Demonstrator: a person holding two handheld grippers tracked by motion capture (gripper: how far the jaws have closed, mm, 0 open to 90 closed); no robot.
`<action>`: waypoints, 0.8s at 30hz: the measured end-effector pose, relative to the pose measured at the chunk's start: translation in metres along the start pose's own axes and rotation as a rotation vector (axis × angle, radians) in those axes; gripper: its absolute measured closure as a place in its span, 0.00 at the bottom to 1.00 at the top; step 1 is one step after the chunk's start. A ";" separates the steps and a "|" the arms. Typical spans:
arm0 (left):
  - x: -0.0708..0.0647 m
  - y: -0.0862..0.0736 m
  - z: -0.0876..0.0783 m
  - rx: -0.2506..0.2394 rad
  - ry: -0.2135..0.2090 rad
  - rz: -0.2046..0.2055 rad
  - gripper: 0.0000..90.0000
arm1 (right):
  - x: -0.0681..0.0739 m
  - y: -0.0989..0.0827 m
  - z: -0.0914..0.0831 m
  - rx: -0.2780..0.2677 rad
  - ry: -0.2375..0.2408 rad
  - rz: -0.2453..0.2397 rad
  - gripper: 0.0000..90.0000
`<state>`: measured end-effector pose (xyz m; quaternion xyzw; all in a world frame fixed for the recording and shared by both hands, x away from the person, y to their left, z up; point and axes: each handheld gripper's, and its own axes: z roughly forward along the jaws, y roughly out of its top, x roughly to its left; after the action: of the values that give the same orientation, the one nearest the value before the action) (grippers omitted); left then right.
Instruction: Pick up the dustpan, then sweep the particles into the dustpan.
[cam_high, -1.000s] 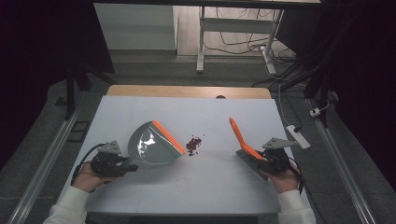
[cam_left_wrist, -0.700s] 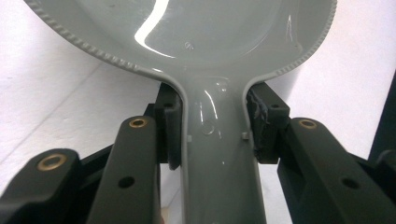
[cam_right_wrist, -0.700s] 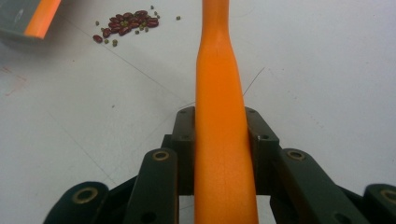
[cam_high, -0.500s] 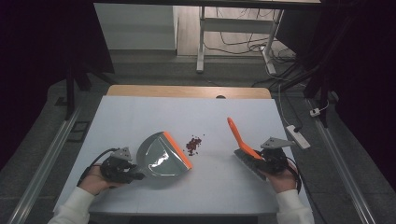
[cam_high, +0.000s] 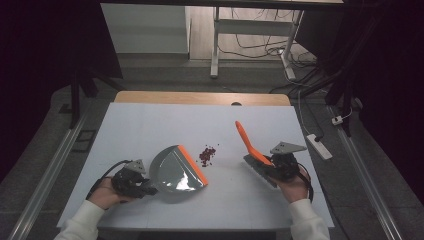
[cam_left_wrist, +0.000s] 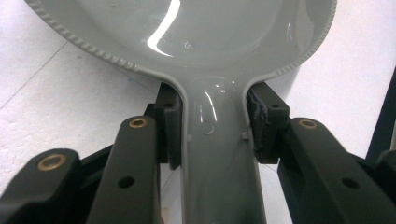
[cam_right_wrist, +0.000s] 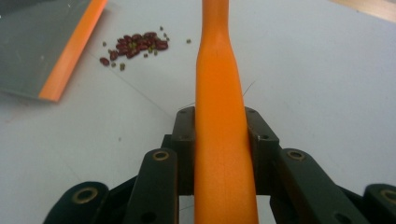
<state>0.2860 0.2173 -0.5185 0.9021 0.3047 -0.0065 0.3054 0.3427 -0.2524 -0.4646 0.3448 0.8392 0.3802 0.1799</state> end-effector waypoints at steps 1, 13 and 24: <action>0.000 0.000 0.000 0.001 -0.001 -0.002 0.68 | 0.001 0.003 0.002 -0.003 0.001 -0.004 0.78; -0.002 0.002 0.004 0.014 -0.004 0.000 0.68 | 0.010 0.050 0.038 -0.067 0.020 -0.004 0.78; -0.002 0.002 0.003 0.014 -0.006 0.002 0.68 | 0.009 0.073 0.071 -0.073 0.026 -0.008 0.78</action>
<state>0.2862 0.2132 -0.5192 0.9044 0.3030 -0.0111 0.3002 0.4090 -0.1750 -0.4549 0.3295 0.8285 0.4142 0.1830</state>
